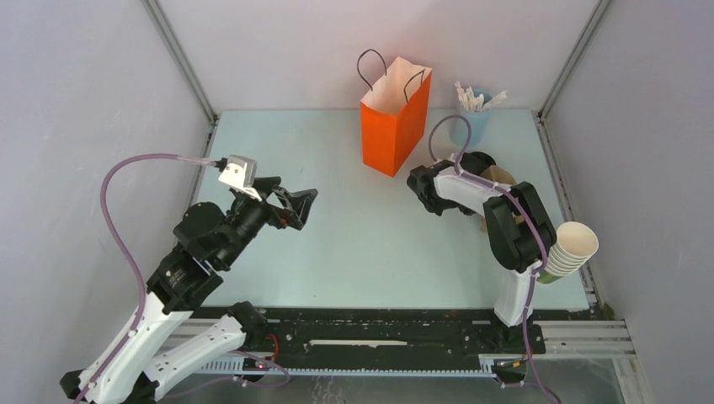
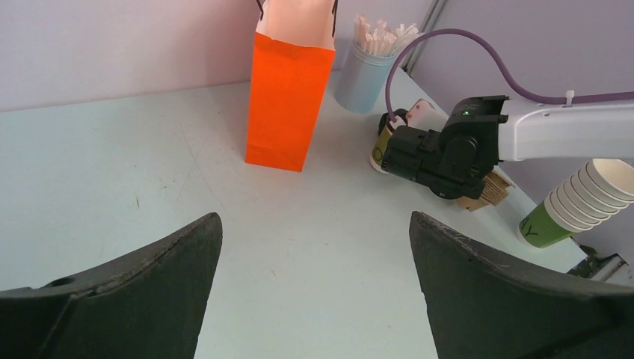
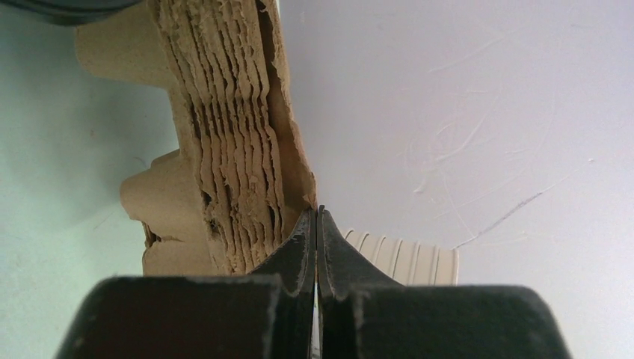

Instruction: Pack the takeout coffee

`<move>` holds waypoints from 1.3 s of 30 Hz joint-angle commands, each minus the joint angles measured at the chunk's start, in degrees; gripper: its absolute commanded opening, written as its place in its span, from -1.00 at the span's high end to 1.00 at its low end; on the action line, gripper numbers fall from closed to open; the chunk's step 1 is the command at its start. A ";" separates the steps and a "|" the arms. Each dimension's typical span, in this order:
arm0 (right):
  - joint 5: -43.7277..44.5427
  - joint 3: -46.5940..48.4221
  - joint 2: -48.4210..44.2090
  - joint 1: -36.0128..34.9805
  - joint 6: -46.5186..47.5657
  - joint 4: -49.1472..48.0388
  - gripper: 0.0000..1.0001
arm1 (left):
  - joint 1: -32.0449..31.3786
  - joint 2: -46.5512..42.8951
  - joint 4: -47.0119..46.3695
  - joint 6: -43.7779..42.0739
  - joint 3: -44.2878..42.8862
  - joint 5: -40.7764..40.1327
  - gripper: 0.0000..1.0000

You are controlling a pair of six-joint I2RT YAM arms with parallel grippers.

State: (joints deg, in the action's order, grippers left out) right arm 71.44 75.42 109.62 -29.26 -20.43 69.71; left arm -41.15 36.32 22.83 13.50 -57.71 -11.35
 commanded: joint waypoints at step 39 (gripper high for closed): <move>-20.36 -10.59 -20.43 -0.91 10.73 -16.57 1.00 | -16.44 76.94 -76.73 64.81 -1.23 30.31 -0.64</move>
State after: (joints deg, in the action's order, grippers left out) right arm 51.37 64.73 91.29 -29.82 -10.94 54.04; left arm -56.80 108.03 -46.70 73.21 -50.89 18.41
